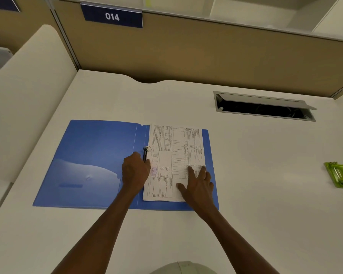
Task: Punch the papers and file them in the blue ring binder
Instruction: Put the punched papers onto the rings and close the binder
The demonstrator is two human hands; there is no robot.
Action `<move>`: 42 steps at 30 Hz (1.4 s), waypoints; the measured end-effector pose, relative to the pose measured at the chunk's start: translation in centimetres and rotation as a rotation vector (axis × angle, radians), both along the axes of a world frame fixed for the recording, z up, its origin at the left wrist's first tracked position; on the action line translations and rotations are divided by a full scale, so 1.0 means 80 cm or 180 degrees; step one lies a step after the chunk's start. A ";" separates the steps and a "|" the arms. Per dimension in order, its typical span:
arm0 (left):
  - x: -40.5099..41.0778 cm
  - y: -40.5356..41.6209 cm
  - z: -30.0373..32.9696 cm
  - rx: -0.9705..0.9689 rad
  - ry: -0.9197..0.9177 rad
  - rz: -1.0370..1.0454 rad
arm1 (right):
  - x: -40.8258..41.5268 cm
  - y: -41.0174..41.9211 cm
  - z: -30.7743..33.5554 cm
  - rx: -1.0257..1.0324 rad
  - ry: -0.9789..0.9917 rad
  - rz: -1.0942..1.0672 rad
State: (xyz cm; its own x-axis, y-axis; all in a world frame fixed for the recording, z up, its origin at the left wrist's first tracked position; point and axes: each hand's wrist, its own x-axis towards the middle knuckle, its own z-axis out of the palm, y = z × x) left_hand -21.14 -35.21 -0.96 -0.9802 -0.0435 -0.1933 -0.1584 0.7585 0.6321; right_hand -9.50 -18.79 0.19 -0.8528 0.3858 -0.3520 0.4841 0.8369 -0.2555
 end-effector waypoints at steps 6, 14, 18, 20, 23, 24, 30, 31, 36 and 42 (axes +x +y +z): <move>-0.014 -0.005 -0.005 0.0092 -0.0240 0.0067 | -0.002 0.005 -0.008 -0.0140 0.0029 0.0033; -0.024 -0.008 -0.007 0.0084 -0.0484 -0.0077 | -0.001 0.012 -0.015 -0.0193 0.0127 0.0055; -0.026 -0.009 -0.007 0.0059 -0.0542 -0.0034 | 0.002 0.015 -0.017 -0.0183 0.0061 0.0090; -0.026 -0.009 -0.005 0.0025 -0.0525 0.0012 | 0.002 0.016 -0.018 -0.0165 0.0056 0.0119; -0.025 -0.007 -0.003 -0.0021 -0.0473 0.0040 | 0.000 0.015 -0.018 -0.0127 0.0024 0.0143; -0.024 -0.006 -0.002 -0.0075 -0.0442 0.0012 | 0.000 0.015 -0.018 -0.0106 0.0021 0.0150; -0.019 0.000 0.001 -0.0121 -0.0132 0.0005 | 0.000 0.014 -0.018 -0.0098 -0.0022 0.0165; -0.018 -0.001 0.003 -0.0080 -0.0073 -0.0003 | 0.000 0.015 -0.018 -0.0098 -0.0020 0.0169; -0.008 -0.003 0.019 0.0205 0.0086 0.0116 | 0.000 0.015 -0.017 -0.0060 -0.0060 0.0183; -0.003 0.000 0.017 0.0266 0.0068 -0.0061 | -0.002 0.013 -0.017 -0.0070 -0.0099 0.0168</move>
